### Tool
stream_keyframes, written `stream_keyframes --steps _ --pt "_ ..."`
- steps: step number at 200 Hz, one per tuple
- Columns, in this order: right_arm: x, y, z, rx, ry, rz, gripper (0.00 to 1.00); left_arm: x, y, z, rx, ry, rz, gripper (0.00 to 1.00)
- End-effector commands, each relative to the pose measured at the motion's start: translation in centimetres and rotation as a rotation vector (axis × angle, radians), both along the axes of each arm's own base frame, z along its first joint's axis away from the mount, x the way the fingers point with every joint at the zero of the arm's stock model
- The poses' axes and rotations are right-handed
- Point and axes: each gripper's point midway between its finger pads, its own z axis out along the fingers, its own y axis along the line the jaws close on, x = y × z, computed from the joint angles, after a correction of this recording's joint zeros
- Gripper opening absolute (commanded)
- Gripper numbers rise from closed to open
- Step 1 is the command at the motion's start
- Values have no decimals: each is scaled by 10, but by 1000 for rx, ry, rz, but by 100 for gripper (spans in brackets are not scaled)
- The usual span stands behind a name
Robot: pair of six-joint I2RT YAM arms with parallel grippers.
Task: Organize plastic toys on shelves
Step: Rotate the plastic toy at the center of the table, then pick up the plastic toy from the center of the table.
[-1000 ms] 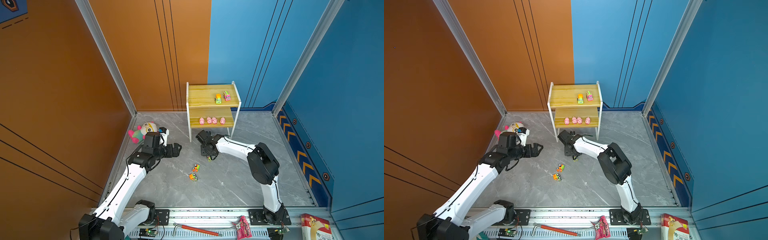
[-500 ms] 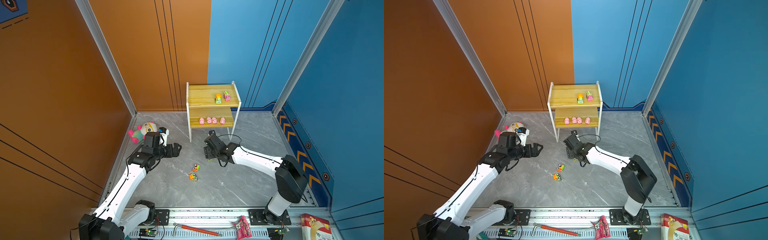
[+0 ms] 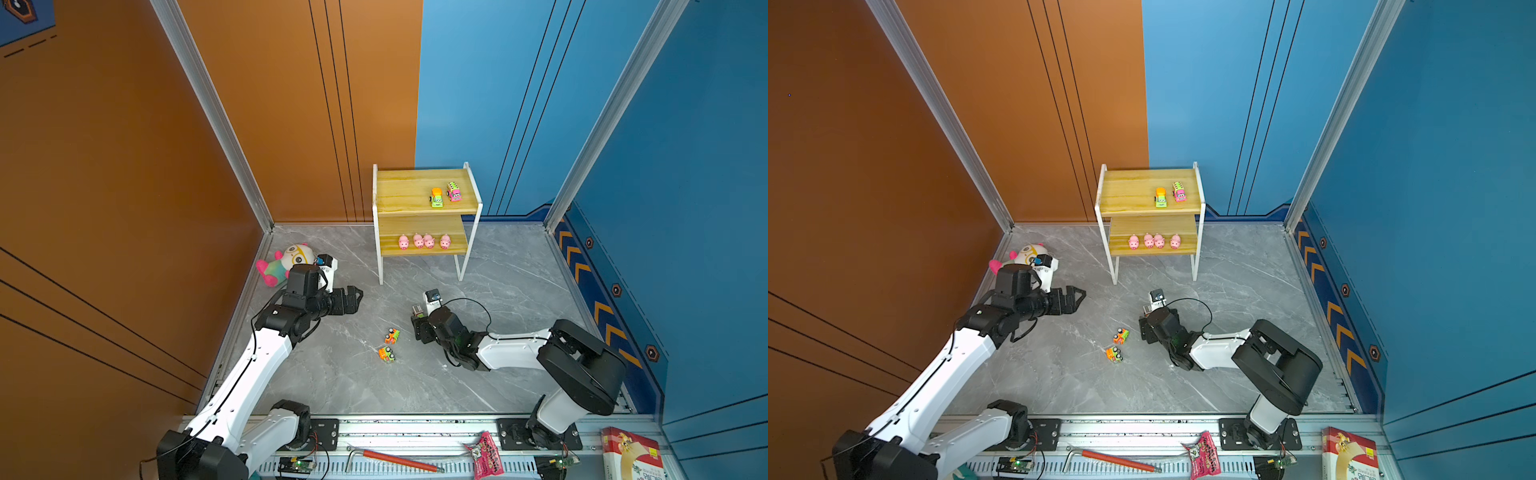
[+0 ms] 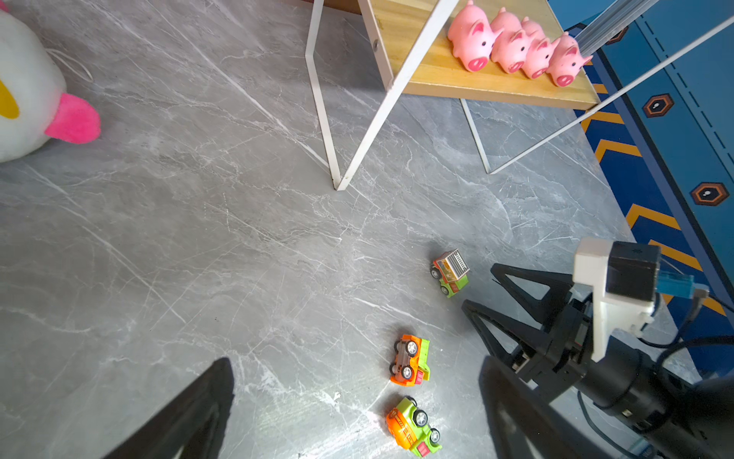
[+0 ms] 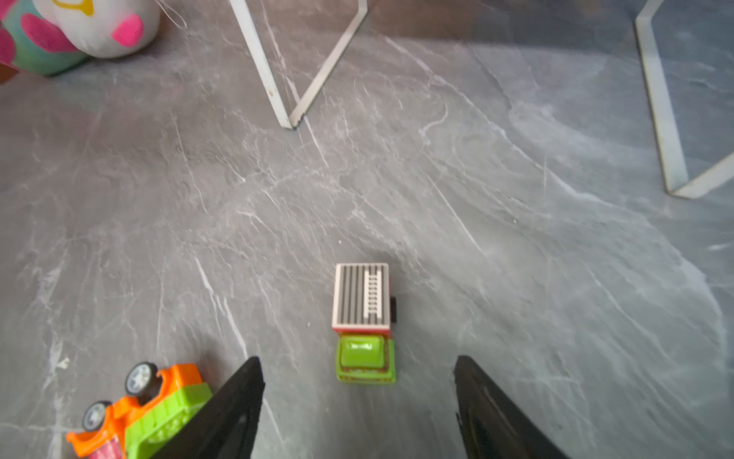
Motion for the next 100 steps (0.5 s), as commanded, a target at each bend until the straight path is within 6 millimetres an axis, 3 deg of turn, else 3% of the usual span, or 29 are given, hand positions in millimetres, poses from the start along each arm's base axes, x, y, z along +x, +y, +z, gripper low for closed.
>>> stream_keyframes --steps 1,100 --pt "16 9 16 54 -90 -5 75 0 -3 7 -24 -27 -11 97" --pt "21 2 -20 39 -18 -15 62 1 -4 7 -37 -24 -14 97"
